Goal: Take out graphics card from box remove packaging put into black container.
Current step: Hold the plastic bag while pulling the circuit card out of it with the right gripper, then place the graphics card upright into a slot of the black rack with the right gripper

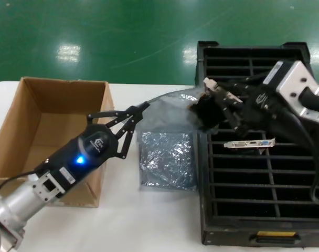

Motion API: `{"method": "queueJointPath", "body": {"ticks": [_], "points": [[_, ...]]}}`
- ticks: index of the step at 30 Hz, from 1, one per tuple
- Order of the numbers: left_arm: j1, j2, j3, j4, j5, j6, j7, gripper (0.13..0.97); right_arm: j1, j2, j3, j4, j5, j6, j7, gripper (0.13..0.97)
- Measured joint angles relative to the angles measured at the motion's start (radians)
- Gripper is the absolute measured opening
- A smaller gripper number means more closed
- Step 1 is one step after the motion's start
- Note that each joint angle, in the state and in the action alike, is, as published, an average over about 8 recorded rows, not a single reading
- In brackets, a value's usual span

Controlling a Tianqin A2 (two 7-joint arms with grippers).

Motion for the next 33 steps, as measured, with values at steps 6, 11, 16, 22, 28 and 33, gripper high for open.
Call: {"method": "queueJointPath", "body": {"ticks": [6, 11, 16, 22, 28, 33], "points": [[0.044, 0.011, -0.014, -0.031, 0.005, -0.002, -0.044, 0.138, 0.154, 0.03, -0.045, 0.002, 0.01, -0.136, -0.003, 0.185], [0.069, 0.02, -0.019, -0.041, 0.014, -0.006, -0.051, 0.138, 0.262, 0.038, -0.064, 0.002, 0.04, -0.19, -0.013, 0.185], [0.093, 0.03, -0.027, -0.062, 0.017, -0.025, -0.072, 0.138, 0.34, 0.046, -0.07, 0.0, 0.064, -0.219, -0.015, 0.185], [0.174, 0.035, -0.013, -0.203, -0.034, -0.143, -0.223, 0.138, 0.421, 0.069, -0.093, -0.005, 0.084, -0.273, -0.002, 0.185], [0.3, -0.007, 0.122, -0.443, -0.227, -0.358, -0.465, 0.138, 0.473, 0.112, -0.157, -0.009, 0.128, -0.313, 0.03, 0.185], [0.386, -0.065, 0.25, -0.634, -0.403, -0.521, -0.656, 0.138, 0.482, 0.164, -0.229, -0.021, 0.198, -0.324, 0.045, 0.185]]}}
